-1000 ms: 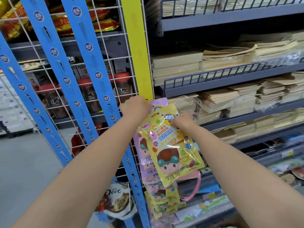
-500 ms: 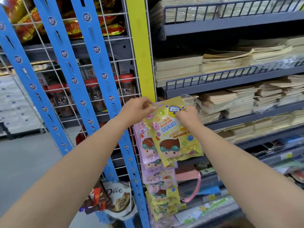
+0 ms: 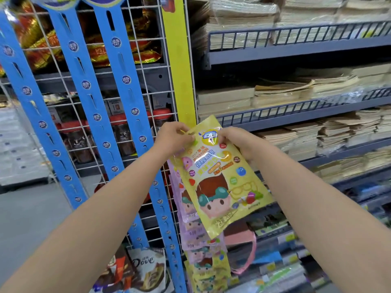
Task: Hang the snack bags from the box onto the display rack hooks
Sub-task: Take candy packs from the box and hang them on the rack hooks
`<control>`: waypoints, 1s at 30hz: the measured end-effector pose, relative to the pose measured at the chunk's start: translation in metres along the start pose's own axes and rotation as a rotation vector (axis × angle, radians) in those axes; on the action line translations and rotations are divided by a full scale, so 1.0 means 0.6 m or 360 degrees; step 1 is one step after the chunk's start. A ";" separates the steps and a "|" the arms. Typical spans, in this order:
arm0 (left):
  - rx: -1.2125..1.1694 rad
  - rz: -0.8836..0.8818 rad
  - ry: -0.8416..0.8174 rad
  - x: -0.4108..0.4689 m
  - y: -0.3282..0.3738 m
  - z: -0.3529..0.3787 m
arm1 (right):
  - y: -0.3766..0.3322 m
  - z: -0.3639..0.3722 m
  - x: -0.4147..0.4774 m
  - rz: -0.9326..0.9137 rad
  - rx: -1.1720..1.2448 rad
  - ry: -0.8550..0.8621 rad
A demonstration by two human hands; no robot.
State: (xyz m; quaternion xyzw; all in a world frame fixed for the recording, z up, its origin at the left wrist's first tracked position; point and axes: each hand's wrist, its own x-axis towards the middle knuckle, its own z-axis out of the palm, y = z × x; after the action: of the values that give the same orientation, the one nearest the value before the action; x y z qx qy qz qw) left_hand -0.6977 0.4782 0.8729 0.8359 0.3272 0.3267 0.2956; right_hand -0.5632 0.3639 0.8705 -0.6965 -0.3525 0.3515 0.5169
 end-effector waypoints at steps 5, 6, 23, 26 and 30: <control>-0.0330 -0.0174 0.0104 0.018 -0.015 -0.007 | -0.027 -0.013 0.018 0.0055 -0.0356 -0.0292; -0.0316 -0.0143 0.0176 0.024 -0.019 -0.008 | -0.029 -0.012 0.022 0.0028 -0.0400 -0.0276; 0.0201 0.0270 0.0274 0.068 -0.004 -0.022 | -0.022 -0.023 0.045 -0.0289 0.0004 0.0039; 0.0459 0.0332 0.0401 0.069 0.005 -0.020 | -0.019 -0.018 0.049 -0.0317 0.0117 0.0024; 0.0654 0.0292 0.0242 0.067 0.023 -0.016 | -0.013 -0.013 0.054 -0.0324 0.0257 0.0092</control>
State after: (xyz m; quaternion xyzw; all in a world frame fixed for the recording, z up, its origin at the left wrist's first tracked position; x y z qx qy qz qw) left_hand -0.6769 0.5019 0.9028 0.8778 0.3308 0.3408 0.0627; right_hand -0.5412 0.3899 0.8755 -0.6230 -0.3770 0.3042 0.6142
